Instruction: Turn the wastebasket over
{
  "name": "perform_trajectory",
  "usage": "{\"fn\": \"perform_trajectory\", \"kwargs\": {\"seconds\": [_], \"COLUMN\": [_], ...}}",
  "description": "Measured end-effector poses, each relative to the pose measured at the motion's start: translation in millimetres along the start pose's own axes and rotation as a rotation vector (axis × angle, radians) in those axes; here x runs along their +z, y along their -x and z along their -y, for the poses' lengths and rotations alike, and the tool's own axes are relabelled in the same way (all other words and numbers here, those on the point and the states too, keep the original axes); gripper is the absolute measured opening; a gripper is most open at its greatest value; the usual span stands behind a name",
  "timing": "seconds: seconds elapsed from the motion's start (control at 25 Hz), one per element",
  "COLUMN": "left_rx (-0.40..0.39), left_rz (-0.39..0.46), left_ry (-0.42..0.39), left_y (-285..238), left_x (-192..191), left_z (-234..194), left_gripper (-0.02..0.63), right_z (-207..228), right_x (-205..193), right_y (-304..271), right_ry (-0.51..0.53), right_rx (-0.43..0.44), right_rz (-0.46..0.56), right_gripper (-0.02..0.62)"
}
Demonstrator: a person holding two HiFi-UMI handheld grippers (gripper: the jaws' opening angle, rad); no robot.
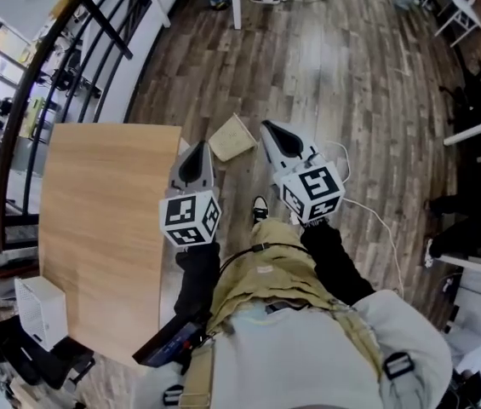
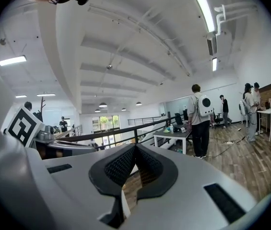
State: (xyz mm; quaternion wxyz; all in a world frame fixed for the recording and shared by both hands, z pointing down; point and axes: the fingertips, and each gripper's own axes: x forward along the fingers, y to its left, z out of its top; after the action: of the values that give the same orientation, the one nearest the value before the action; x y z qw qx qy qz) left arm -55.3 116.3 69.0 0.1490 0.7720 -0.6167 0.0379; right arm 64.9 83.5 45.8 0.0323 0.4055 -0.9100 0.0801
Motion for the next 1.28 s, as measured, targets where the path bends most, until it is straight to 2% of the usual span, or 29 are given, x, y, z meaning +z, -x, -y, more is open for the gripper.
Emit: {"fn": "perform_trajectory", "kwargs": {"seconds": [0.12,0.24,0.44,0.64,0.76,0.96,1.28], "left_rx": [0.029,0.059,0.053,0.056,0.052,0.051,0.010], "left_rz": [-0.024,-0.078,-0.125,-0.215,-0.278,-0.407,-0.595], "left_ry": [0.008,0.027,0.022,0.060,0.090,0.133,0.093], "left_y": [-41.0,-68.7,-106.5,-131.8,-152.4,-178.8,-202.3], "left_x": [4.9,-3.1,-13.2,-53.9,-89.9,-171.0,-330.3], "left_z": [-6.9,-22.3,-31.8,-52.1,-66.2,-83.8,-126.4], "left_gripper": [0.002,0.002,0.002,0.002,0.002,0.002,0.002], "right_z": [32.6,46.2,69.7,79.5,88.8,99.2,98.5], "right_x": [3.9,-2.0,-25.0,-65.6,-102.0,-187.7,-352.3], "right_y": [-33.9,-59.4,-85.0,-102.6,-114.6,-127.3,-153.9], "right_ry": [-0.016,-0.043,-0.101,-0.141,-0.156,-0.208,-0.209], "right_rx": [0.023,0.042,0.033,0.020,0.008,0.001,0.091], "right_rz": [-0.014,-0.040,-0.089,-0.175,-0.239,-0.372,-0.546], "right_gripper": [0.020,0.020,0.020,0.020,0.020,0.021,0.021]}}
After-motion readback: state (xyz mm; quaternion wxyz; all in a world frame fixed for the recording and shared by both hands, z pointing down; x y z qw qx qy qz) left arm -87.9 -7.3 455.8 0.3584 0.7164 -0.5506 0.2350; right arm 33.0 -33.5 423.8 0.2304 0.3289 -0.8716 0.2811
